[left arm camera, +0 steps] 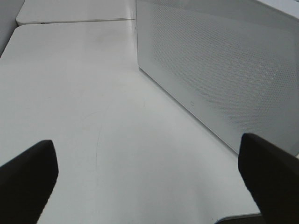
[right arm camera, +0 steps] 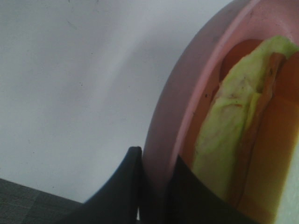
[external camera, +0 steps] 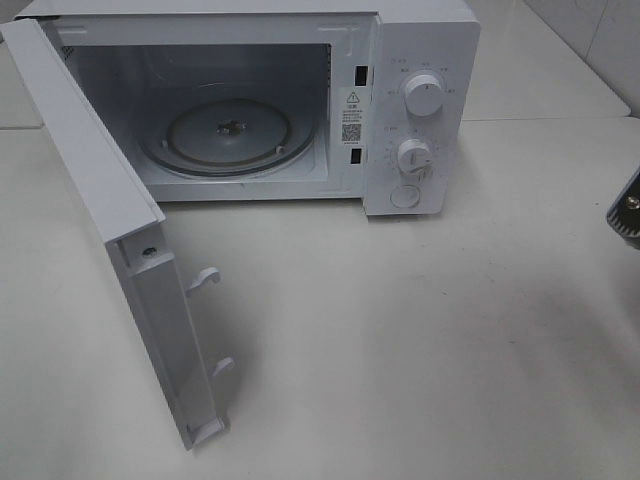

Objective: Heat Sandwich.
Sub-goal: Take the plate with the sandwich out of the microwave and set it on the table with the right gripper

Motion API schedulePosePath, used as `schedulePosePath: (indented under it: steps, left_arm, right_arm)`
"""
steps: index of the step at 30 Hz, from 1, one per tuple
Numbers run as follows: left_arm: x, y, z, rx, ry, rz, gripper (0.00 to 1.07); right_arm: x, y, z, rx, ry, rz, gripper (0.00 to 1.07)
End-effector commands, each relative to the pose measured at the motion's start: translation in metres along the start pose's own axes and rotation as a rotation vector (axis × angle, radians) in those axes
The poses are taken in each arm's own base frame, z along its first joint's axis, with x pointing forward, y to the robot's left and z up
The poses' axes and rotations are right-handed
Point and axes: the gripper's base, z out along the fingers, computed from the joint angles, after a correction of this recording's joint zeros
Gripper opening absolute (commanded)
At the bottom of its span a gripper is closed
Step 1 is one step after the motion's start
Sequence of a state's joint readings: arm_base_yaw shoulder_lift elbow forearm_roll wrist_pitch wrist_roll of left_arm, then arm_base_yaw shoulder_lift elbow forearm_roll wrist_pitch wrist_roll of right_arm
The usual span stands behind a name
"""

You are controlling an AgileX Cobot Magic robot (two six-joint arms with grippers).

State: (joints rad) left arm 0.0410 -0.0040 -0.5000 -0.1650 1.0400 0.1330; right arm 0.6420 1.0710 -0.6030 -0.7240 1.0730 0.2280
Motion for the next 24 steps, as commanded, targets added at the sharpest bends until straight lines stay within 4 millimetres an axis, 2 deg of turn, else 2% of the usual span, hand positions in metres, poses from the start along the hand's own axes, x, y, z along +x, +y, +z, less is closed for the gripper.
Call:
schedulePosePath:
  steps: [1,12,24]
  left_arm:
    - [0.002,-0.001,-0.002,0.009,-0.02,-0.003,1.01]
    - [0.002,-0.001,-0.002,0.009,-0.02,-0.003,1.01]
    - [0.002,-0.001,-0.002,0.009,-0.02,-0.003,1.01]
  right_arm:
    - [-0.007,-0.005,0.001,0.048,0.05,0.074,0.03]
    - [-0.03,-0.004,0.008,0.082,0.153,0.236,0.04]
    - [-0.045,0.009,0.029,0.143,0.253,0.369,0.05]
